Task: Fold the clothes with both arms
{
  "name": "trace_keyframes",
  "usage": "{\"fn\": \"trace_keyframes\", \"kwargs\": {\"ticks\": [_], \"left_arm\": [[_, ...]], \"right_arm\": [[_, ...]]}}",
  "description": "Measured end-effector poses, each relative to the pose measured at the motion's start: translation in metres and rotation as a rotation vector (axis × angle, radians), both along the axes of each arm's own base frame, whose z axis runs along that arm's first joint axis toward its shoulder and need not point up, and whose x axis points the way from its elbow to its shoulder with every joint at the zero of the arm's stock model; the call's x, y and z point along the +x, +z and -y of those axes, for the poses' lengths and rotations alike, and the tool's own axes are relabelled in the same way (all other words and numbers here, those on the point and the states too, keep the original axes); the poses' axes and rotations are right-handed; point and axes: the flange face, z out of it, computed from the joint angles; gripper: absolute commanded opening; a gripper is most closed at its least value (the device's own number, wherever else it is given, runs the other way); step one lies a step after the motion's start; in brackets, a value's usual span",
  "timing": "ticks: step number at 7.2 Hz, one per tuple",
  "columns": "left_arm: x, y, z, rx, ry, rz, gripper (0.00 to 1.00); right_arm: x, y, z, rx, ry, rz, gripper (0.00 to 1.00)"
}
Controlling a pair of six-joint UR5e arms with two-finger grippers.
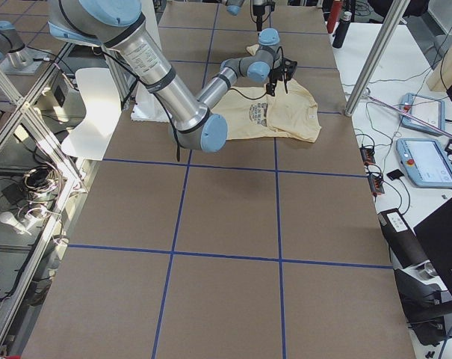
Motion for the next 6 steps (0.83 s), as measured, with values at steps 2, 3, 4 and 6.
{"fn": "trace_keyframes", "kwargs": {"ticks": [2, 3, 4, 6], "left_arm": [[0.017, 0.004, 0.005, -0.011, 0.019, 0.001, 0.63], [0.023, 0.005, 0.012, -0.015, 0.021, 0.003, 0.6], [0.026, 0.006, 0.016, -0.017, 0.021, 0.003, 0.59], [0.028, 0.008, 0.018, -0.023, 0.023, 0.004, 0.57]], "right_arm": [[0.026, 0.035, -0.005, -0.003, -0.007, -0.02, 0.99], [0.038, 0.048, -0.006, -0.01, 0.002, -0.03, 0.99], [0.049, 0.055, -0.007, -0.013, 0.011, -0.035, 0.99], [0.052, 0.061, -0.011, -0.016, 0.014, -0.041, 0.99]]}}
